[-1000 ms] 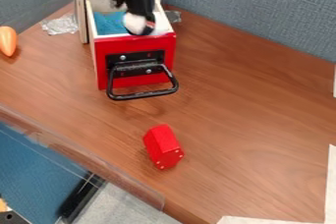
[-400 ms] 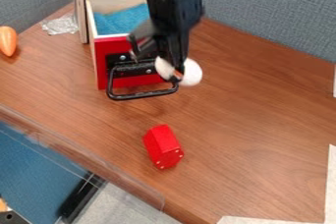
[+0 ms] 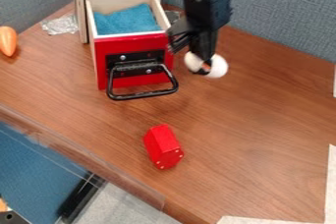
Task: Take the white thing out of the drawer and put it on the center of the table near the drawer
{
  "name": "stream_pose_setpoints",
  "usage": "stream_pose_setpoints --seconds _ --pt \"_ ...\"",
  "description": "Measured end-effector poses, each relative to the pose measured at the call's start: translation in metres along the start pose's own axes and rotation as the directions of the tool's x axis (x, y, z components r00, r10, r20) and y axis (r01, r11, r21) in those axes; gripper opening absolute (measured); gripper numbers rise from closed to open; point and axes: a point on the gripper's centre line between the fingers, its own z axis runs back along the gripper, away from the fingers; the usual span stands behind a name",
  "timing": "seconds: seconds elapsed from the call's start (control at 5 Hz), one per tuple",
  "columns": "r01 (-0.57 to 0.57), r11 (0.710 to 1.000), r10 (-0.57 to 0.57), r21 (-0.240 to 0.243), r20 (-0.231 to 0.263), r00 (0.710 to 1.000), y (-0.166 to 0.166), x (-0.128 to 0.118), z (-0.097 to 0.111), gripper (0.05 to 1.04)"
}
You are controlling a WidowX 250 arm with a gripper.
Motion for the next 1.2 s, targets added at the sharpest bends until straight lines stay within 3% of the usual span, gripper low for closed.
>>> stream_pose_setpoints --seconds 0.4,0.6,0.8,1.0,1.2 --pt "-0.002 1.0 0.002 0.006 0.009 1.0 0.057 0.01 -0.017 0.048" --pt "0.062 0.998 -0.062 0.008 -0.029 0.998 0.061 0.013 -0.037 0.062" --pt "0.105 0.994 -0.106 -0.007 -0.051 0.993 0.05 0.01 -0.051 0.198" --pt "0.091 0.995 -0.092 -0.028 -0.036 0.995 0.03 0.005 -0.05 0.448" --pt "-0.026 1.0 0.026 0.004 -0.001 1.0 0.018 -0.025 0.024 0.77"
